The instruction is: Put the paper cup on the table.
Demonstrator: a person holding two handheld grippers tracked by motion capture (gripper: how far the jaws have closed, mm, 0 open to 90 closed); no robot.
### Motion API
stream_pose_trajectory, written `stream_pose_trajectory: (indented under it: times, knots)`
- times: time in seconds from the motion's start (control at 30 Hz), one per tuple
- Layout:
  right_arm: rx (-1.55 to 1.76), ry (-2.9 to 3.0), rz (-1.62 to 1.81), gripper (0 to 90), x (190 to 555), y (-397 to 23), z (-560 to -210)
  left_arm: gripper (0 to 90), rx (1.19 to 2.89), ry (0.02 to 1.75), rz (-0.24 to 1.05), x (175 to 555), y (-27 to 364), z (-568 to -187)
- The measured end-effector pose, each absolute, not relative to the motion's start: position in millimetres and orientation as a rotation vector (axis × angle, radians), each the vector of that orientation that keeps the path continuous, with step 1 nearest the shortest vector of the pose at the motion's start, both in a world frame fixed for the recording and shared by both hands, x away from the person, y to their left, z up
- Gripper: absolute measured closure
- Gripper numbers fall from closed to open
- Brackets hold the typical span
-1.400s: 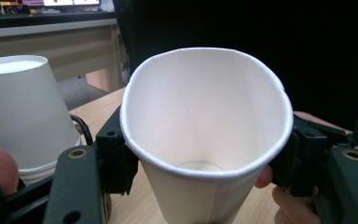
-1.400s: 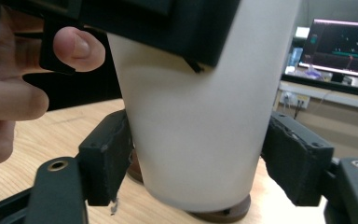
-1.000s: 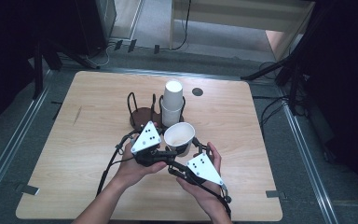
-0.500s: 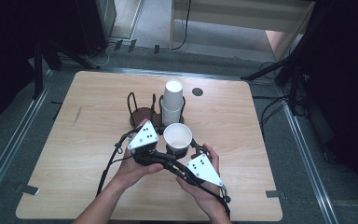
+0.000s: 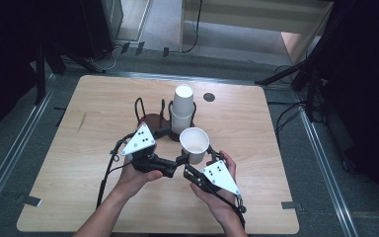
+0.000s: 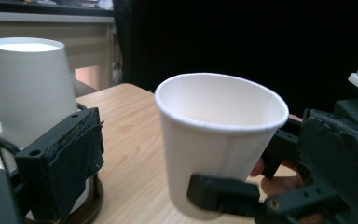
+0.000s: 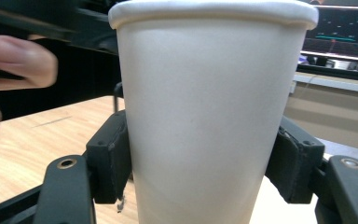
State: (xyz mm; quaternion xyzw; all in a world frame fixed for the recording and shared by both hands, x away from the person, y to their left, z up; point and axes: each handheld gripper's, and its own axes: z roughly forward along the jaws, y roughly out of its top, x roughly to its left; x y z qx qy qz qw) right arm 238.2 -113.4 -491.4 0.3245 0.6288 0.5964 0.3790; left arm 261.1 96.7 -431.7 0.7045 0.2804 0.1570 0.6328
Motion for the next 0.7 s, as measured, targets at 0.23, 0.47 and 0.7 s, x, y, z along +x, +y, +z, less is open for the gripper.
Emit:
stream_pose_trajectory:
  times: [0.23, 0.47, 0.7]
  knots:
    - [0.871, 1.566, 1.512, 32.0, 249.6, -125.1, -487.3, 0.0, 1.569, 0.696, 0.426, 258.4, 116.0, -437.1]
    - [0.923, 1.498, 1.489, 31.9, 264.2, -142.5, -480.7, 0.0, 1.562, 0.742, 0.499, 254.4, 136.9, -446.3]
    - [0.989, 1.448, 1.457, 31.9, 282.6, -160.9, -481.0, 0.0, 1.514, 0.814, 0.549, 248.1, 166.6, -458.5]
